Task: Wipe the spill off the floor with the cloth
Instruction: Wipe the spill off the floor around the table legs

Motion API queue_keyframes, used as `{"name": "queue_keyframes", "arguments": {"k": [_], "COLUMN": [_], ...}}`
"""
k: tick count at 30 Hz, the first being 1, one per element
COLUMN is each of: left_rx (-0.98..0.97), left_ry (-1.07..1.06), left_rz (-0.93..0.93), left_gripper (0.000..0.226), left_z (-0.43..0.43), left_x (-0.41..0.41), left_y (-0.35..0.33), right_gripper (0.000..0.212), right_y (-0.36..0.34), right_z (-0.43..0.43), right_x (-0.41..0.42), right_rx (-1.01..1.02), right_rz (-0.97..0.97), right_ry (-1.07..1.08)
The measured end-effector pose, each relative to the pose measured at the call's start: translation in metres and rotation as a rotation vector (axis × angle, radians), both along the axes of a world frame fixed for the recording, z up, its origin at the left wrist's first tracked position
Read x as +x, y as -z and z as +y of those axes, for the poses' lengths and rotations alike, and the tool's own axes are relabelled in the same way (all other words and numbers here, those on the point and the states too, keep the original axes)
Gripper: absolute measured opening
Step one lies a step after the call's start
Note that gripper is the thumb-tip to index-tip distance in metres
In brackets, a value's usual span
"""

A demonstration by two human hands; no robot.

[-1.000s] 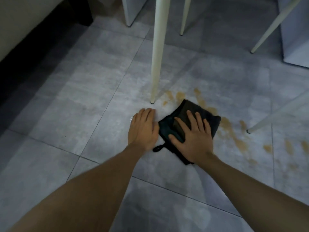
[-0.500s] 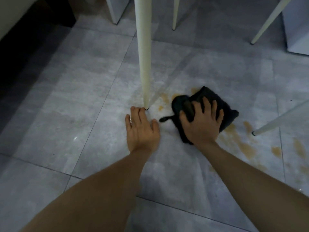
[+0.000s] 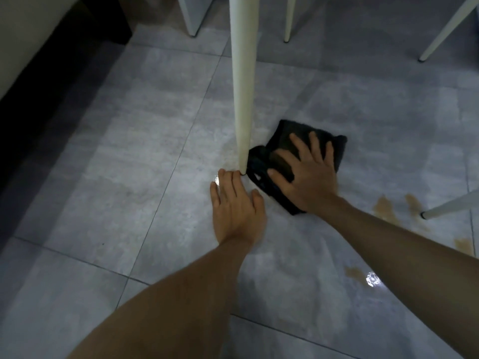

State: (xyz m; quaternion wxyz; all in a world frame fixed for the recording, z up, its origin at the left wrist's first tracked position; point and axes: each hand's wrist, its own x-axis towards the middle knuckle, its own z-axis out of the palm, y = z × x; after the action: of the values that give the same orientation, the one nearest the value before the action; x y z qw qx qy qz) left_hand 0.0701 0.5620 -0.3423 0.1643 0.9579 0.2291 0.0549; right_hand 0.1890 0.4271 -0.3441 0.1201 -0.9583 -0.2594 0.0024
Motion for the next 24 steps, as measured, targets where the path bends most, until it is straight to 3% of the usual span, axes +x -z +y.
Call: {"name": "queue_keyframes", "arguments": {"k": [4,11,17,20,24], "left_rx": [0.009,0.069,0.094,0.099,0.076], "left_ry": [-0.002,0.031,0.006,0.013,0.016], "left_rz": [0.009,0.089,0.059,0.064,0.108], "left_gripper": [0.059,0.062,0.065,0.063,0.066], "left_z": [0.001,0.003,0.000,0.002,0.004], "left_x": [0.002,0.002,0.003,0.002,0.002], "left_y": [0.000,0.006,0.007,0.010,0.009], "right_gripper": [0.066,0.057,0.066,0.057,0.058], "right_y": [-0.007,0.000,-0.007,-0.005,-0.003], "right_z": [0.036,-0.007,0.032,0.035,-0.022], "right_x": [0.026,-0.023,0.020,-0.021,-0.041], "right_rx": [-0.064,-0.047,-0.073,-0.028,-0.056], "right_rz": [0.131,0.002,0.149,0.051,0.040], "right_ry": [0.259,-0.023,0.304,0.080,0.030]}}
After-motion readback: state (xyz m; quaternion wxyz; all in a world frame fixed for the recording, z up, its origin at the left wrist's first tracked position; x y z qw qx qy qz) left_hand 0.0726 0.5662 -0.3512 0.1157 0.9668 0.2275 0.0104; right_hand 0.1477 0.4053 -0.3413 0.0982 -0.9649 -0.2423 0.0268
